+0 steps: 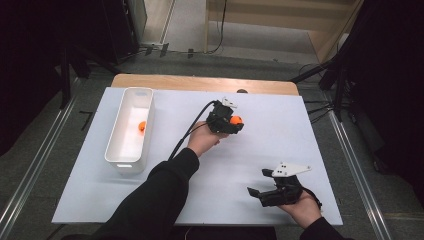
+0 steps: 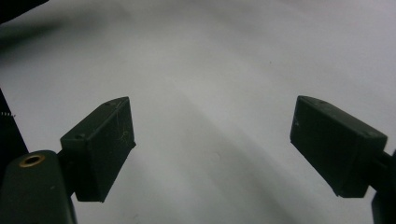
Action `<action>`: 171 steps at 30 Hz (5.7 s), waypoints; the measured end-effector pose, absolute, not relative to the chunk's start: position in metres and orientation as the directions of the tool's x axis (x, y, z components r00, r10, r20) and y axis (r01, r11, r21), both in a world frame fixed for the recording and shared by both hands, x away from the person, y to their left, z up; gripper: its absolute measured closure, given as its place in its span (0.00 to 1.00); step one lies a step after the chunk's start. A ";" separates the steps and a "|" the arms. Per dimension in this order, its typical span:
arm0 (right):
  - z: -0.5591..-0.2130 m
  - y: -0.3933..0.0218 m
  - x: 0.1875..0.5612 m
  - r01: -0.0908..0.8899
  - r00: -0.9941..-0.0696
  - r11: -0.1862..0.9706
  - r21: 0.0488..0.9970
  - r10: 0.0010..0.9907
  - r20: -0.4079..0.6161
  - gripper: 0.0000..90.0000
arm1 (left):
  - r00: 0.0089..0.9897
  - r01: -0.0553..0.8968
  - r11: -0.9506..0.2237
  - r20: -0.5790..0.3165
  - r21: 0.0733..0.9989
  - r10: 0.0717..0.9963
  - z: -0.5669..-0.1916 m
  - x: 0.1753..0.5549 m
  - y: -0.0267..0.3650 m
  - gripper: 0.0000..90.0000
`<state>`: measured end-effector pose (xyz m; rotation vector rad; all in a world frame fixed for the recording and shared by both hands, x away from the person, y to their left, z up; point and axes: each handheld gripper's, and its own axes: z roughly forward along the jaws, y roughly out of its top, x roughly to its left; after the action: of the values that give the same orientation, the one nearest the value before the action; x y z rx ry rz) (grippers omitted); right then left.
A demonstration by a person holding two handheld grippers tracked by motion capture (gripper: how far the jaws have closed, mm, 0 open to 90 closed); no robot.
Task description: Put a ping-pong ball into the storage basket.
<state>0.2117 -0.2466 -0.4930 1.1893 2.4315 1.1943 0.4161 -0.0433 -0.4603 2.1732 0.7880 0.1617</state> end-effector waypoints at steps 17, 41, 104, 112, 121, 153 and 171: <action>-0.497 -0.249 0.218 0.604 -0.633 0.325 0.728 0.750 0.191 0.14 | 0.820 0.455 -0.501 -0.128 0.736 0.558 -0.445 0.389 -0.013 0.56; -0.495 -0.249 0.216 0.601 -0.633 0.318 0.733 0.750 0.193 0.14 | 0.829 0.459 -0.479 -0.166 0.748 0.534 -0.430 0.361 0.017 0.56; -0.494 -0.249 0.213 0.598 -0.641 0.332 0.730 0.744 0.186 0.14 | 0.801 0.484 -0.452 -0.172 0.749 0.573 -0.379 0.369 0.072 0.56; -0.494 -0.249 0.213 0.597 -0.640 0.332 0.730 0.745 0.185 0.14 | 0.799 0.488 -0.458 -0.171 0.743 0.576 -0.377 0.372 0.078 0.56; -0.494 -0.249 0.213 0.598 -0.640 0.332 0.729 0.745 0.186 0.14 | 0.796 0.490 -0.461 -0.164 0.740 0.583 -0.376 0.375 0.084 0.56; -0.494 -0.249 0.213 0.597 -0.642 0.334 0.730 0.744 0.184 0.14 | 0.755 0.515 -0.429 -0.155 0.742 0.637 -0.369 0.388 0.115 0.56; -0.494 -0.249 0.213 0.594 -0.648 0.346 0.726 0.740 0.178 0.14 | 0.710 0.524 -0.408 -0.118 0.747 0.695 -0.370 0.396 0.133 0.56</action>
<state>0.2128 -0.2485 -0.4939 1.2158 2.4227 1.1863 0.3963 0.1329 -0.3698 2.1035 0.9249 0.2681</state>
